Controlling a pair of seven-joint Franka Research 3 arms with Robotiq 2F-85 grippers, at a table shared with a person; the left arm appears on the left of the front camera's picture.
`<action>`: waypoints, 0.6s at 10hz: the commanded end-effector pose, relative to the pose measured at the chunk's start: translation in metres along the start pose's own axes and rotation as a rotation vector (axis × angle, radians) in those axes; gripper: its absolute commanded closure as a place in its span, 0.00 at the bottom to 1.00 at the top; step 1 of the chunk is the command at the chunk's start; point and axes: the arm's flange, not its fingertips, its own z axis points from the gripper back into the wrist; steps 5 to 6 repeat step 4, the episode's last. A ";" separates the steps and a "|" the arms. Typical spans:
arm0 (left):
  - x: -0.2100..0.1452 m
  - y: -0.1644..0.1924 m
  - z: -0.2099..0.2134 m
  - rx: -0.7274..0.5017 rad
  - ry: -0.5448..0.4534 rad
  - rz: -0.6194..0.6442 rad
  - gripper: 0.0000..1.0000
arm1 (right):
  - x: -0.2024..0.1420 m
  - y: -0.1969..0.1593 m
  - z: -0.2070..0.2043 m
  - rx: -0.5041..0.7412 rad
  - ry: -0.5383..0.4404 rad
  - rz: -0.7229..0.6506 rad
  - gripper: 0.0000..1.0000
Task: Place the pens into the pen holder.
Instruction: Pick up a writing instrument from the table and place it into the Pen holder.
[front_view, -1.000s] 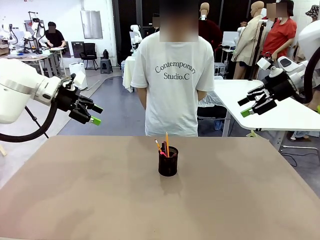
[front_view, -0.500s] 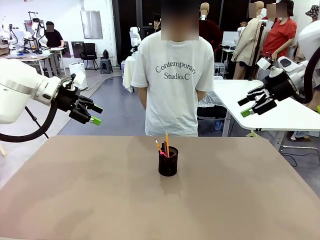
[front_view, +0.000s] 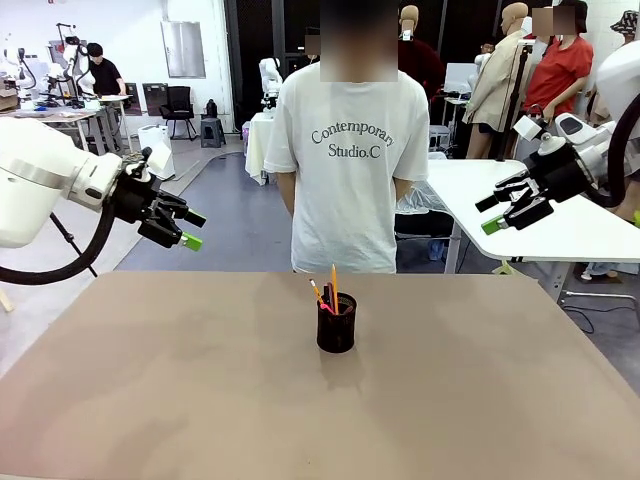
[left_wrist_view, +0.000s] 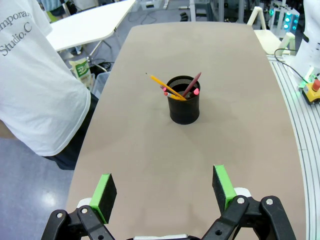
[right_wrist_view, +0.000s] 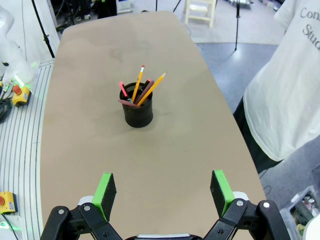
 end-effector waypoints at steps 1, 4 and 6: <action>0.000 0.001 0.001 0.001 0.000 0.001 0.00 | 0.001 0.002 0.001 -0.006 0.001 0.001 0.00; 0.000 0.001 0.001 0.001 0.000 0.001 0.00 | 0.001 0.002 0.001 -0.006 0.001 0.001 0.00; 0.000 0.001 0.001 0.001 0.000 0.001 0.00 | 0.001 0.002 0.001 -0.006 0.001 0.001 0.00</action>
